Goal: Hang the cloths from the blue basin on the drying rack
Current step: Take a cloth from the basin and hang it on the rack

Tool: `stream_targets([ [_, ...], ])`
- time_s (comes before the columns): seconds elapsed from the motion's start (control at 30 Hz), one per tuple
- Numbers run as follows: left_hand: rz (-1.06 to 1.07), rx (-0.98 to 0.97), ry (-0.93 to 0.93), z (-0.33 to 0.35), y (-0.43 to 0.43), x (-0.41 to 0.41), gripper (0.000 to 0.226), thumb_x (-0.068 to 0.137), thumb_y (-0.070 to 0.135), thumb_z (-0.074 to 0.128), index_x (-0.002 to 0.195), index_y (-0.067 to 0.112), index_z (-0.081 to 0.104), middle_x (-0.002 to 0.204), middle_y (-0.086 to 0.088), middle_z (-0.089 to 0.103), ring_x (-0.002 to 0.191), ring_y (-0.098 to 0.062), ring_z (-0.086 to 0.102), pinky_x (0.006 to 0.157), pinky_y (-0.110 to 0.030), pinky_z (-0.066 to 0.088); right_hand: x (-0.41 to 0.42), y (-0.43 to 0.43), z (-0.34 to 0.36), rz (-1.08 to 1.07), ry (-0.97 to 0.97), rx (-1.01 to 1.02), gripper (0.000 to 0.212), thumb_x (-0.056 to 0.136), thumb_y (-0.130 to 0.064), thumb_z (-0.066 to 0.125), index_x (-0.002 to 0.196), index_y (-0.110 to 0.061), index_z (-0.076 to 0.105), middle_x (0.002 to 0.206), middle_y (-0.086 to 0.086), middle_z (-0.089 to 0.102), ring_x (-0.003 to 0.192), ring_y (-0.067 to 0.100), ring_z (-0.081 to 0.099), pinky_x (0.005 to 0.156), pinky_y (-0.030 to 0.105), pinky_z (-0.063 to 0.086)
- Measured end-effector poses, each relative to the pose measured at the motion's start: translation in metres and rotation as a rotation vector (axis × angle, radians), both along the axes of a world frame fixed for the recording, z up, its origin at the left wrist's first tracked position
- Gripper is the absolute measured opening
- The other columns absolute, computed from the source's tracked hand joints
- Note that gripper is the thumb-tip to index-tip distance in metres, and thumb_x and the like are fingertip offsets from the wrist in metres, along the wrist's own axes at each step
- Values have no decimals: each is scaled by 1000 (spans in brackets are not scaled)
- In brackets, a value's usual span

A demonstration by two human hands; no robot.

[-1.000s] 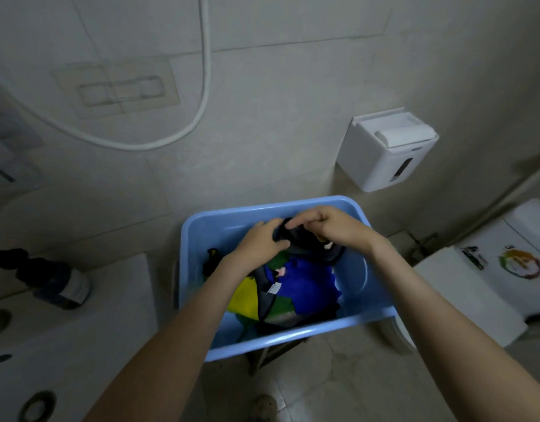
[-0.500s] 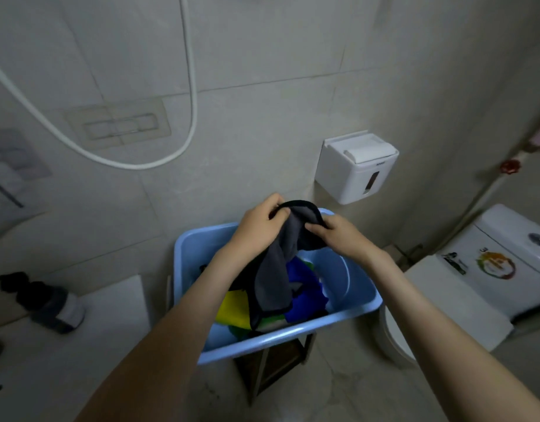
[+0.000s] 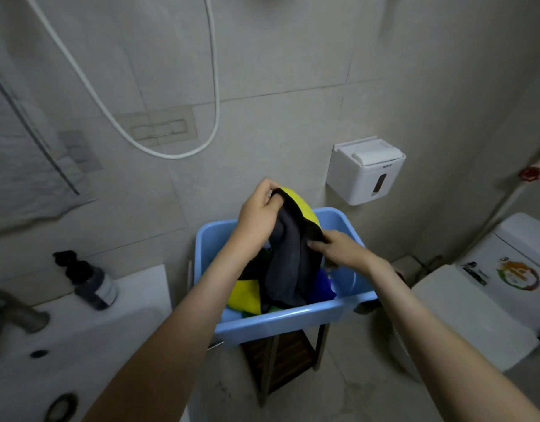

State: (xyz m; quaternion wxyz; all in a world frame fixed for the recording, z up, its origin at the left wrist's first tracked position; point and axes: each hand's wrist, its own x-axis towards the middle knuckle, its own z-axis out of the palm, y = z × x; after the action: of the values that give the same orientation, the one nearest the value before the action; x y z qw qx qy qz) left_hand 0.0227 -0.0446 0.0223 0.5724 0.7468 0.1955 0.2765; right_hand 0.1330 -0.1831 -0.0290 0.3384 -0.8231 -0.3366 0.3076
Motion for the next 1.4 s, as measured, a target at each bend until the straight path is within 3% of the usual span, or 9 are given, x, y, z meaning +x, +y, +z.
stream_targets([
  [0.2, -10, -102, -39, 8, -6, -22, 24, 96, 6, 45, 76, 19, 48, 69, 2, 49, 67, -8, 46, 64, -25, 37, -28, -10, 15, -252, 153, 440, 29, 99, -3, 31, 114, -9, 55, 56, 7, 64, 45, 24, 62, 44, 29, 47],
  [0.37, -415, -213, 99, 20, -24, -42, 14, 95, 12, 49, 89, 19, 60, 77, 1, 61, 70, -7, 56, 63, -22, 42, -53, -50, 55, -399, 150, 694, 33, 100, -6, 32, 120, -20, 53, 83, 13, 68, 50, 31, 64, 39, 29, 49],
  [0.53, -896, -91, 246, 22, -48, -70, 16, 97, 12, 49, 108, 19, 58, 91, -3, 62, 80, -14, 61, 60, -23, 53, -102, -100, 76, -534, 35, 785, 42, 90, 3, 47, 126, -19, 50, 96, 2, 68, 79, 15, 69, 60, 29, 56],
  [0.73, -1406, 120, 489, 11, -87, -120, 27, 94, 2, 51, 117, 14, 57, 106, -8, 63, 93, -16, 60, 82, -27, 48, -208, -165, 78, -692, -68, 715, 75, 70, -32, 73, 134, -9, 42, 120, 5, 60, 107, 14, 61, 87, 35, 53],
  [0.9, -1306, 261, 364, 11, -136, -140, 25, 96, 6, 48, 110, 21, 62, 98, -2, 67, 87, -13, 64, 85, -29, 54, -290, -209, 86, -869, -131, 675, 27, 80, -10, 54, 106, -16, 56, 83, -18, 72, 80, -3, 65, 71, 15, 51],
  [1.0, -1151, 400, 217, 4, -172, -157, 31, 96, 16, 48, 118, 37, 55, 101, 0, 63, 89, -17, 63, 85, -41, 55, -336, -234, 91, -913, -144, 541, 26, 91, 12, 47, 92, -13, 56, 61, -15, 66, 59, -12, 58, 59, 5, 44],
  [1.1, -1175, 519, 192, -2, -208, -177, 54, 98, 18, 46, 142, 44, 31, 120, -1, 50, 94, -19, 58, 80, -31, 49, -378, -256, 91, -986, -178, 466, 38, 91, 13, 45, 77, -22, 48, 51, -25, 60, 53, -17, 54, 56, 1, 40],
  [1.27, -1441, 673, 361, -23, -259, -212, 56, 85, 42, 65, 136, 42, 41, 136, -4, 35, 128, -22, 37, 108, -41, 34, -450, -281, 89, -1008, -141, 378, 31, 94, 1, 49, 103, -27, 59, 82, -29, 69, 83, -14, 62, 73, 6, 46],
  [1.4, -1764, 484, 401, -29, -285, -266, 37, 77, 39, 68, 114, 39, 61, 127, 9, 58, 120, -10, 52, 102, -36, 43, -514, -305, 81, -1014, -135, 272, 27, 97, -16, 52, 120, -26, 61, 116, -12, 65, 106, 1, 62, 87, 19, 50],
])
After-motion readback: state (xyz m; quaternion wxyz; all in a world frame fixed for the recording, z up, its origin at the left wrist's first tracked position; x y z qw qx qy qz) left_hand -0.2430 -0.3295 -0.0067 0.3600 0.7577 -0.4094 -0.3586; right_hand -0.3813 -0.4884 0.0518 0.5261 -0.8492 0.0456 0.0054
